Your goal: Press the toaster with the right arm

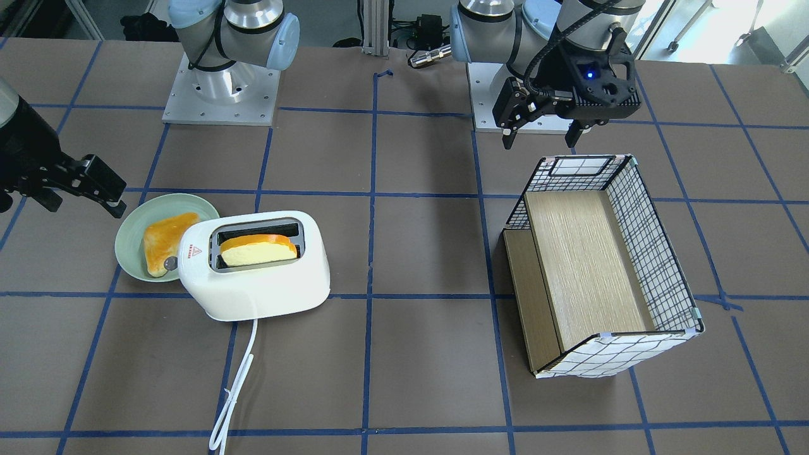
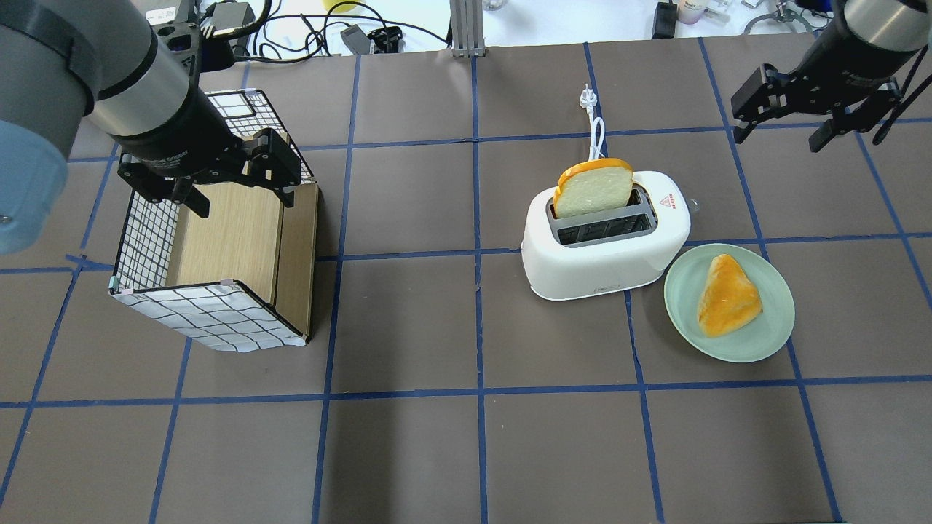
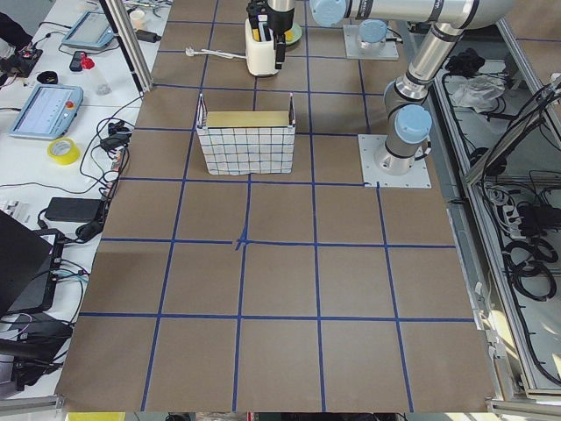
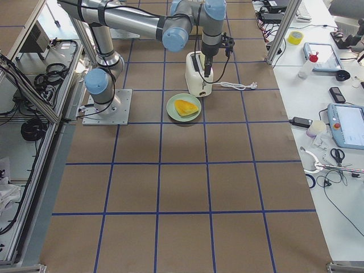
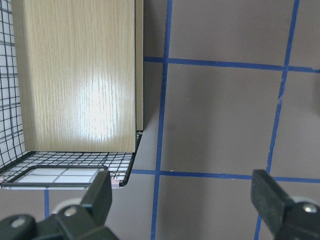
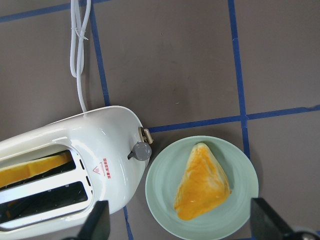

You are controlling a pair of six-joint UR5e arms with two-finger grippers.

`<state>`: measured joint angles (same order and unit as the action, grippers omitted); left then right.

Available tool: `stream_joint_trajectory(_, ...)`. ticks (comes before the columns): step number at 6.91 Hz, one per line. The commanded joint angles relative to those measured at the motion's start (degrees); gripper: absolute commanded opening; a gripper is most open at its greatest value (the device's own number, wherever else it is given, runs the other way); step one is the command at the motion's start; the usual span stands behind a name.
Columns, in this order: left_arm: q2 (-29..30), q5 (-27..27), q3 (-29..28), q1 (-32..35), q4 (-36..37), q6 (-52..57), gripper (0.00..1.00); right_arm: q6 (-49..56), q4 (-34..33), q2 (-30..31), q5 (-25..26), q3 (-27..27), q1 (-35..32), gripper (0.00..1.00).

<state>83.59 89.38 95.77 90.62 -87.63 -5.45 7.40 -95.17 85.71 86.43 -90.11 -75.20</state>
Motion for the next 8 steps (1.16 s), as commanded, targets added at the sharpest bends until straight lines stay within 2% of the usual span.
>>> stream_joint_trajectory(1, 0.0, -0.08, -0.05, 0.0, 0.0, 0.0, 1.0, -6.64, 0.95, 0.07, 0.85, 1.07, -7.11, 1.0)
stream_joint_trajectory(4, 0.0, -0.08, -0.05, 0.0, 0.0, 0.0, 1.0, -11.18, 0.87, 0.16, 1.02, 1.07, -14.35, 1.0)
stream_joint_trajectory(8, 0.0, 0.01, -0.05, 0.0, 0.0, 0.0, 1.0, -11.18, 0.87, 0.16, 0.93, 0.99, -15.77, 1.0)
